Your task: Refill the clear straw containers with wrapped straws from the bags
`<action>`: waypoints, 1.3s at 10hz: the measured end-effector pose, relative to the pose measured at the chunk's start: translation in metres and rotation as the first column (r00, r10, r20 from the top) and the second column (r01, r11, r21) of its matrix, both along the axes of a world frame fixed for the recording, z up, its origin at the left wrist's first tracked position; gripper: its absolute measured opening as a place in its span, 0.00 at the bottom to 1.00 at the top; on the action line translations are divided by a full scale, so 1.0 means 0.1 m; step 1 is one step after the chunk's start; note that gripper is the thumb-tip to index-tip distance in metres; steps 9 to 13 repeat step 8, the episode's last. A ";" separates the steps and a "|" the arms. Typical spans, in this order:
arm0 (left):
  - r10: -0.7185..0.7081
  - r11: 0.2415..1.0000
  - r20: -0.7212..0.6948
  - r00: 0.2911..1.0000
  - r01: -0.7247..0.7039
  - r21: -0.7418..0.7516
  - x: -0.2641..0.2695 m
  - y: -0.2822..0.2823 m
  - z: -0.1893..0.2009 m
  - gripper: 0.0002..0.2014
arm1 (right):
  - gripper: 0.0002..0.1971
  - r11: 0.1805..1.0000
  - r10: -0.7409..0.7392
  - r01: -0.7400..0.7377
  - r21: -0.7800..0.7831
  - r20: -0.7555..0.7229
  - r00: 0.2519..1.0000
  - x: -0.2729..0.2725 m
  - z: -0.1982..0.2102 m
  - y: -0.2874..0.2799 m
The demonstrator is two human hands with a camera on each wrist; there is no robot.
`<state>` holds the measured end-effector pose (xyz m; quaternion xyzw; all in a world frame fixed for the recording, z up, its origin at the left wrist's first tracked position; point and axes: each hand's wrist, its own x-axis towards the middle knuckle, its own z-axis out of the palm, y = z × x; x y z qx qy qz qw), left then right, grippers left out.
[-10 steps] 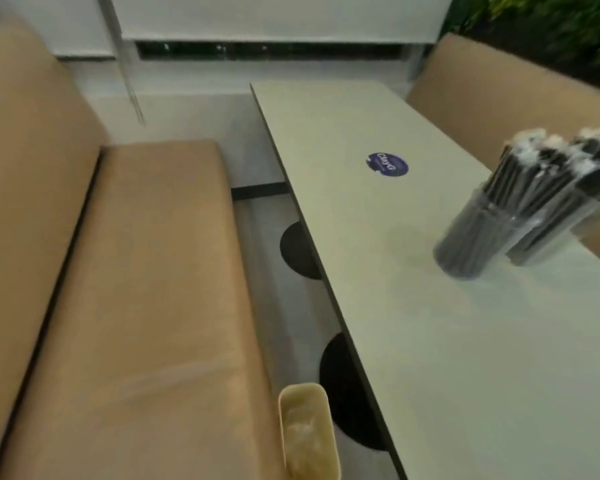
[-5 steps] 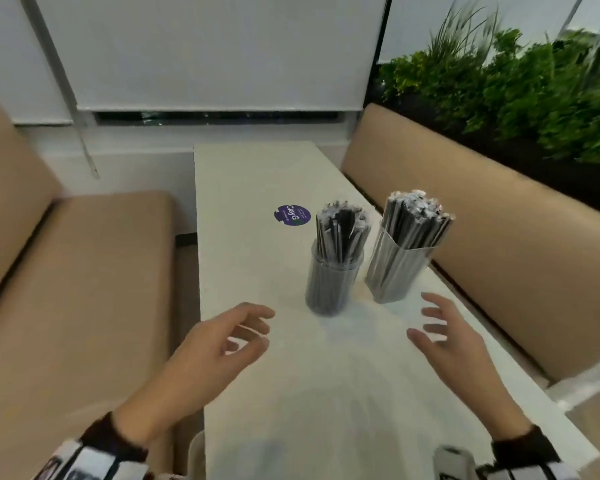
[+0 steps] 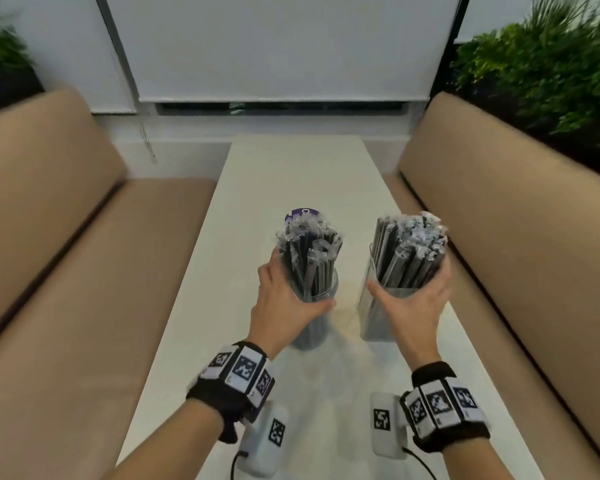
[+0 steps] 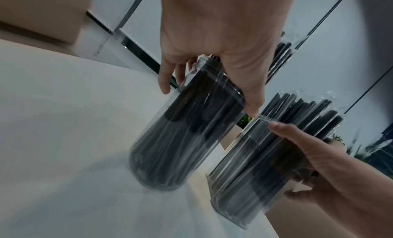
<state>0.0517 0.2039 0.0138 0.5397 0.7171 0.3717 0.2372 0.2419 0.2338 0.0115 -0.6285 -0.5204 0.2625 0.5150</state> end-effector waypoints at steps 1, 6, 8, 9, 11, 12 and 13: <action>0.008 0.999 -0.016 1.000 -0.008 0.033 -0.08 0.21 -0.03 0.54 | 0.61 1.000 0.023 -0.023 -0.003 0.027 0.999 -0.12 -0.03 0.21; -0.108 0.988 0.165 0.980 0.087 0.129 -0.59 1.22 0.04 0.45 | 0.64 0.990 0.094 -0.076 -0.117 0.156 0.983 -0.77 -0.04 1.09; -0.060 0.998 0.215 0.975 0.065 -0.014 -0.82 0.69 0.05 0.52 | 0.55 0.973 0.146 -0.143 -0.180 0.003 0.989 -0.29 0.07 0.60; -0.060 0.998 0.215 0.975 0.065 -0.014 -0.82 0.69 0.05 0.52 | 0.55 0.973 0.146 -0.143 -0.180 0.003 0.989 -0.29 0.07 0.60; -0.060 0.998 0.215 0.975 0.065 -0.014 -0.82 0.69 0.05 0.52 | 0.55 0.973 0.146 -0.143 -0.180 0.003 0.989 -0.29 0.07 0.60; -0.060 0.998 0.215 0.975 0.065 -0.014 -0.82 0.69 0.05 0.52 | 0.55 0.973 0.146 -0.143 -0.180 0.003 0.989 -0.29 0.07 0.60; -0.060 0.998 0.215 0.975 0.065 -0.014 -0.82 0.69 0.05 0.52 | 0.55 0.973 0.146 -0.143 -0.180 0.003 0.989 -0.29 0.07 0.60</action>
